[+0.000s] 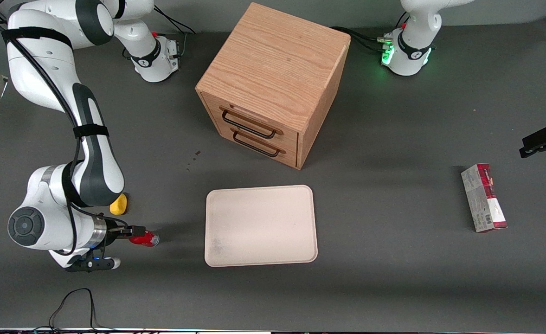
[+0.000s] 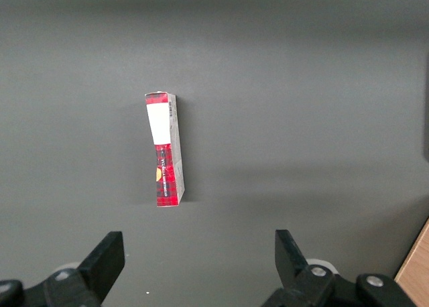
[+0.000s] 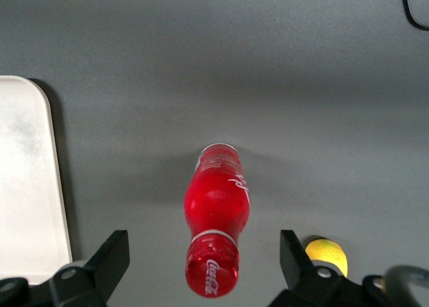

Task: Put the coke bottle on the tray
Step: 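Close the right gripper around the red bottle's body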

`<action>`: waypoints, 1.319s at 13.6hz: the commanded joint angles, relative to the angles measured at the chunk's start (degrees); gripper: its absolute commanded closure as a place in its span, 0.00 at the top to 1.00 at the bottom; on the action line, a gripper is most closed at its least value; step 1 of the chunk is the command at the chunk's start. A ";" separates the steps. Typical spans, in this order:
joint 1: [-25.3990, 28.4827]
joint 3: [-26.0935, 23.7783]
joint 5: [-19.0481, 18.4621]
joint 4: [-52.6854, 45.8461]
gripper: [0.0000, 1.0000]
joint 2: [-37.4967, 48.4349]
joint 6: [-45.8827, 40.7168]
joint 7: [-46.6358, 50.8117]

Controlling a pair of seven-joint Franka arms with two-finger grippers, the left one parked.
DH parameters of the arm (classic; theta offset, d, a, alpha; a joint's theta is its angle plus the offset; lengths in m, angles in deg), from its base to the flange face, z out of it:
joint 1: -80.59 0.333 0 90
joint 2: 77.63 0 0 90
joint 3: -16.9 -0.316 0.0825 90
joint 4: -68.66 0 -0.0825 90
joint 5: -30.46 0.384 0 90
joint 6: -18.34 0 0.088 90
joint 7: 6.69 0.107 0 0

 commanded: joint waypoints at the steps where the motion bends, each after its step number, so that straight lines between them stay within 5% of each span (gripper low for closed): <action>1: 0.15 0.26 0.52 2.35 0.98 1.69 1.05 -0.73; 3: 0.15 0.26 0.52 2.35 0.79 1.69 0.97 -0.73; 5: 0.15 0.26 0.52 2.35 0.33 1.69 0.88 -0.64; 7: 0.15 0.26 0.61 2.35 0.00 1.78 0.62 -0.55; 18: 0.15 0.35 0.61 2.18 0.00 1.95 0.00 0.41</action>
